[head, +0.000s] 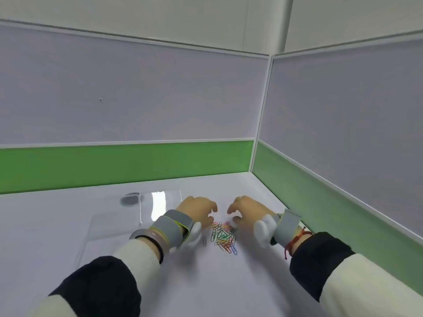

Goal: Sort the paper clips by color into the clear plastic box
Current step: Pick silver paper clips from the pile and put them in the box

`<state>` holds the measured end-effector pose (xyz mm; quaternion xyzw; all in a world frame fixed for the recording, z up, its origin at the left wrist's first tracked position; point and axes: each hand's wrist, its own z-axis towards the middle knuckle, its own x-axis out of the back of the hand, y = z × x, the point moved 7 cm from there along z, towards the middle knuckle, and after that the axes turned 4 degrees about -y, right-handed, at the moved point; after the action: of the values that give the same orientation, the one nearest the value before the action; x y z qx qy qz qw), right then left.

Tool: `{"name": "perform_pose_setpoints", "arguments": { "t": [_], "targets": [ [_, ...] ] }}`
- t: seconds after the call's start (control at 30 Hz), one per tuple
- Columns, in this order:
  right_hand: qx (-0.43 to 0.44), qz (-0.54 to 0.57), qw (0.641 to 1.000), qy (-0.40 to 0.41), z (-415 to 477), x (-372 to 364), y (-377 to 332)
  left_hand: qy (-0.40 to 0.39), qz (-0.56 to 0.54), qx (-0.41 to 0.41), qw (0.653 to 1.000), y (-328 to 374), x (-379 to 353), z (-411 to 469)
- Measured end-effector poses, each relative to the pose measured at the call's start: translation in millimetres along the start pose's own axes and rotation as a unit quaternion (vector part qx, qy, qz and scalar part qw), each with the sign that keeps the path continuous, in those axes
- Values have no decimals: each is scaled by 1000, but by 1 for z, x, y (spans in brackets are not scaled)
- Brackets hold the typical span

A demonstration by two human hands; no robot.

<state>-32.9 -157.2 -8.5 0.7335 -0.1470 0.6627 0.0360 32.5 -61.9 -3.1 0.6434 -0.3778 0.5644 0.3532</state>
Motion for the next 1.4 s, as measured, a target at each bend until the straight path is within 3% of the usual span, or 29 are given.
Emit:
{"name": "perform_pose_setpoints", "arguments": {
  "t": [0.5,0.73,1.03,1.4],
  "targets": [
    [-6,16,999,-33,20,-25,-4,-4,58,28,998,-2,-31,29],
    [-15,31,999,-20,21,-26,-4,9,31,38,999,-3,-33,31],
    [-40,131,990,20,18,-19,8,15,-30,41,999,-5,-27,24],
    [-7,180,982,54,11,8,-19,75,-97,38,992,-13,3,-1]
  ]
}}
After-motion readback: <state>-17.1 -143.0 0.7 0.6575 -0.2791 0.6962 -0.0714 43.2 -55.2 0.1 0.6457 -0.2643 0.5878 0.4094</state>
